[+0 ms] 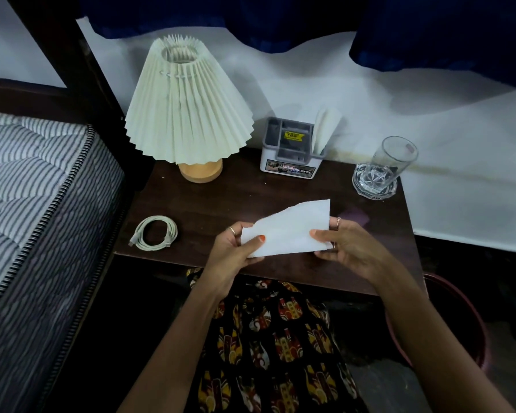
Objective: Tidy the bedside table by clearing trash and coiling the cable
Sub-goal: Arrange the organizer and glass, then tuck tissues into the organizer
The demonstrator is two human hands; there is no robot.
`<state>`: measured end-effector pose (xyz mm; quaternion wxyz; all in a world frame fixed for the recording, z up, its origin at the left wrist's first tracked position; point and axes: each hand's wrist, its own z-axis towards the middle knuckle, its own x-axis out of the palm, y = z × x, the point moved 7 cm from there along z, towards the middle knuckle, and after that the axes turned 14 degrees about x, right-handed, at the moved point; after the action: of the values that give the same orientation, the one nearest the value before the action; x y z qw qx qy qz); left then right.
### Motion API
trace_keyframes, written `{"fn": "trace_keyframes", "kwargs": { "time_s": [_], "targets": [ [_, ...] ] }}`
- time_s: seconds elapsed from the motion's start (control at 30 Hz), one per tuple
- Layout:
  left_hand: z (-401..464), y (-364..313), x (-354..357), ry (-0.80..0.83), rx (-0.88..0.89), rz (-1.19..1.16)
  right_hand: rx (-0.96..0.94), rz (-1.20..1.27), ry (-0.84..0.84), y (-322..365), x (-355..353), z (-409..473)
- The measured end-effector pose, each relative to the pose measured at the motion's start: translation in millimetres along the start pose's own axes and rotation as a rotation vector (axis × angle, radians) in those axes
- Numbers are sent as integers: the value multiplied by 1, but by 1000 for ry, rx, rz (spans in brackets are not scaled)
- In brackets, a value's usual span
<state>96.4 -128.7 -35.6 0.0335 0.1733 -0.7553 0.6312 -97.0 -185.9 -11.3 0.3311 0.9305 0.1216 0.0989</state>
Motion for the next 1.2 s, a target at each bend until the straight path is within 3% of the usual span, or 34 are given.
{"fn": "trace_keyframes", "kwargs": {
  "time_s": [0.2, 0.37, 0.63, 0.8, 0.9, 1.03, 1.1, 1.2],
  "targets": [
    [-1, -4, 7, 65, 11, 33, -72, 52, 44, 3, -3, -4],
    [1, -2, 11, 66, -56, -15, -98, 85, -26, 3, -6, -4],
    [5, -2, 6, -39, -15, -65, -27, 505, -4, -13, 12, 0],
    [6, 0, 4, -44, 43, 21, -17, 403, -2, -19, 38, 9],
    [7, 0, 3, -74, 42, 71, -70, 304, -109, -9, 41, 16],
    [16, 10, -20, -285, 44, 208, -197, 129, -313, 38, 33, 25],
    [17, 12, -30, -364, 45, 274, -345, 3, -471, 80, 21, 26],
    [17, 12, -31, -357, 53, 347, -595, -204, -675, 144, 20, 15]
  ]
}}
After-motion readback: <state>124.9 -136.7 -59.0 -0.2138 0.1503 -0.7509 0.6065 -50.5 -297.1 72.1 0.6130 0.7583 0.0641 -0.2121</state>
